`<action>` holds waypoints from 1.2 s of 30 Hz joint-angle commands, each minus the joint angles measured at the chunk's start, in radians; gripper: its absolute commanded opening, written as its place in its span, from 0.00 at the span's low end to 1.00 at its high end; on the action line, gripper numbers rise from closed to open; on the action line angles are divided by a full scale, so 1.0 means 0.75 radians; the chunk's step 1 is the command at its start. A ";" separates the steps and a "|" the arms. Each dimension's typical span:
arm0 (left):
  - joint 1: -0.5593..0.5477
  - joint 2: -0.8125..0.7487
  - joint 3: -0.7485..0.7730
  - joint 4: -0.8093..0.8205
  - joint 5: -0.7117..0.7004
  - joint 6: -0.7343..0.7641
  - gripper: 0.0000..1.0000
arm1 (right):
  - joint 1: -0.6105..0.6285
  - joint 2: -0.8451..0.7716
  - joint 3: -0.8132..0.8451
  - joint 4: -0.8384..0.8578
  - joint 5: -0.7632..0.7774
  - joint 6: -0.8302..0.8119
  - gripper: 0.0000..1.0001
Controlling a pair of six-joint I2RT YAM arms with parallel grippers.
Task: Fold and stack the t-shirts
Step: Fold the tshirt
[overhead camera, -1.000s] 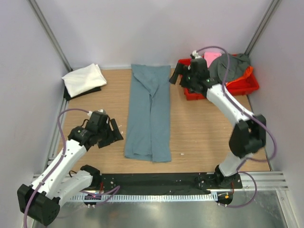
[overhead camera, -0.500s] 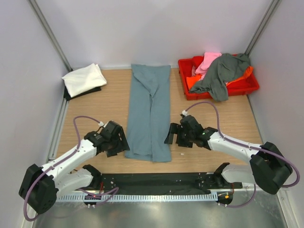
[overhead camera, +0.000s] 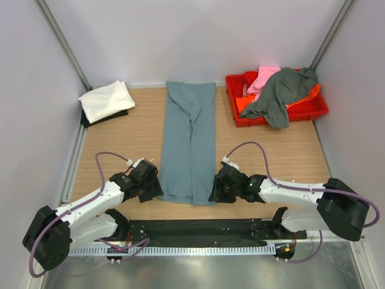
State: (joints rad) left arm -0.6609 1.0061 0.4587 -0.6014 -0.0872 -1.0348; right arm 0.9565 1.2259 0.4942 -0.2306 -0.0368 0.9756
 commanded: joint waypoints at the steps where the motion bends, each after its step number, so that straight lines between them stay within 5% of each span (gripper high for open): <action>1: -0.009 -0.022 -0.021 0.070 -0.039 -0.021 0.54 | 0.009 -0.002 -0.041 0.021 0.106 0.072 0.42; 5: -0.019 0.012 -0.014 0.100 -0.039 -0.003 0.44 | 0.009 0.018 -0.060 0.040 0.133 0.072 0.27; 11: -0.080 0.013 0.020 0.123 -0.078 -0.001 0.10 | 0.009 0.006 -0.027 0.023 0.139 0.018 0.10; 14: -0.141 -0.030 0.047 0.072 -0.123 -0.050 0.01 | 0.011 -0.070 -0.027 -0.044 0.155 -0.006 0.02; 28: -0.597 -0.127 0.206 -0.159 -0.227 -0.367 0.00 | 0.128 -0.562 -0.068 -0.335 0.131 0.194 0.01; 36: -0.526 -0.102 0.529 -0.337 -0.397 -0.169 0.00 | 0.040 -0.312 0.357 -0.539 0.323 -0.134 0.01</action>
State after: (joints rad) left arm -1.0939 0.9146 0.7383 -0.7895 -0.2943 -1.2453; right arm 1.0283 0.9173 0.6079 -0.5938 0.1181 1.0042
